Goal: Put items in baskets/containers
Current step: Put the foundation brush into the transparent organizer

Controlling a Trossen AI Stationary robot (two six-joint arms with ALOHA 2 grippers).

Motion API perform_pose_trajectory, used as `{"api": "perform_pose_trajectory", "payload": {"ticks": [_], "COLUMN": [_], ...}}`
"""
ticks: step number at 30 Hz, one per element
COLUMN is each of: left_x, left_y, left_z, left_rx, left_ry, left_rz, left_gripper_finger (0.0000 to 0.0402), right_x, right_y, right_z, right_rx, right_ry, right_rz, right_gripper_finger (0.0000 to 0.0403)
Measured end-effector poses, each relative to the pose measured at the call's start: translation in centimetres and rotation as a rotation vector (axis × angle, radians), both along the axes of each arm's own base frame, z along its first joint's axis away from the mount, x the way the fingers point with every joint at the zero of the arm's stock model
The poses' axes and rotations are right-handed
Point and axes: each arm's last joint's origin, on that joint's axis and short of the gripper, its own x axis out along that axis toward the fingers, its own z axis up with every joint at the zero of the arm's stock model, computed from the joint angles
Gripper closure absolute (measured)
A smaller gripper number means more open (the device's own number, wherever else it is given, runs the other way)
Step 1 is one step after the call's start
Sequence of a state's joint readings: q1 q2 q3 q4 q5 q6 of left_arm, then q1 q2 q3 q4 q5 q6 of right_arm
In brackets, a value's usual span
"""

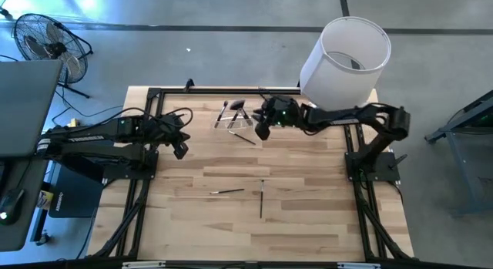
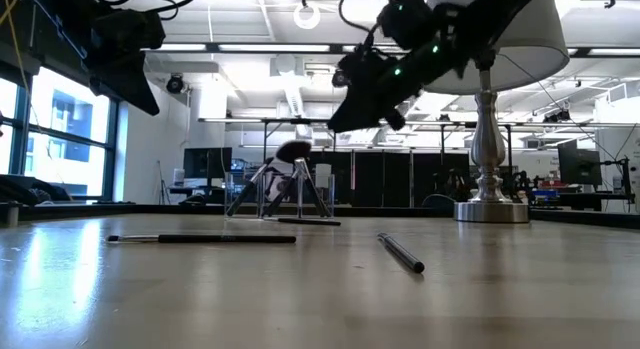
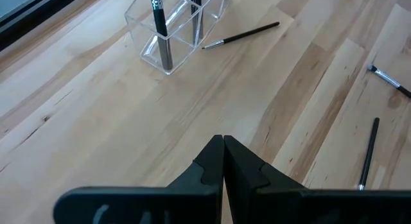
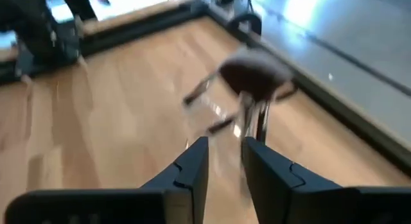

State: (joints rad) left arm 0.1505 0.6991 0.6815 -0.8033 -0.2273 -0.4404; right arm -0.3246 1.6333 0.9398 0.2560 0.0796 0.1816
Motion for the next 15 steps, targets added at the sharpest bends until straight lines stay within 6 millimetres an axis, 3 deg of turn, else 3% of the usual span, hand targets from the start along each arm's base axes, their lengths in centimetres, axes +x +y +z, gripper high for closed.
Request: {"api": "perform_pose_trajectory", "payload": {"ticks": [5,9,15], "left_x": [0.0,0.1,0.7], "left_y": [0.0,0.0,-0.1], "left_z": [0.0,0.0,0.6], "left_rx": [-0.001,-0.008,0.004], "left_ry": [-0.002,-0.008,-0.083], "left_rz": [-0.003,-0.011,-0.083], "left_gripper_finger": [0.0401,0.0401,0.0401], "right_x": [-0.7,-0.8,-1.8], "right_y": [3.9,7.4,12.0], "right_z": [0.5,-0.2,-1.5], "right_rx": [0.043,0.117,0.278], "right_ry": [0.109,0.18,0.289], "right_rz": [-0.031,-0.035,-0.11], "right_gripper_finger": [0.0345,0.0392,0.0392]}}
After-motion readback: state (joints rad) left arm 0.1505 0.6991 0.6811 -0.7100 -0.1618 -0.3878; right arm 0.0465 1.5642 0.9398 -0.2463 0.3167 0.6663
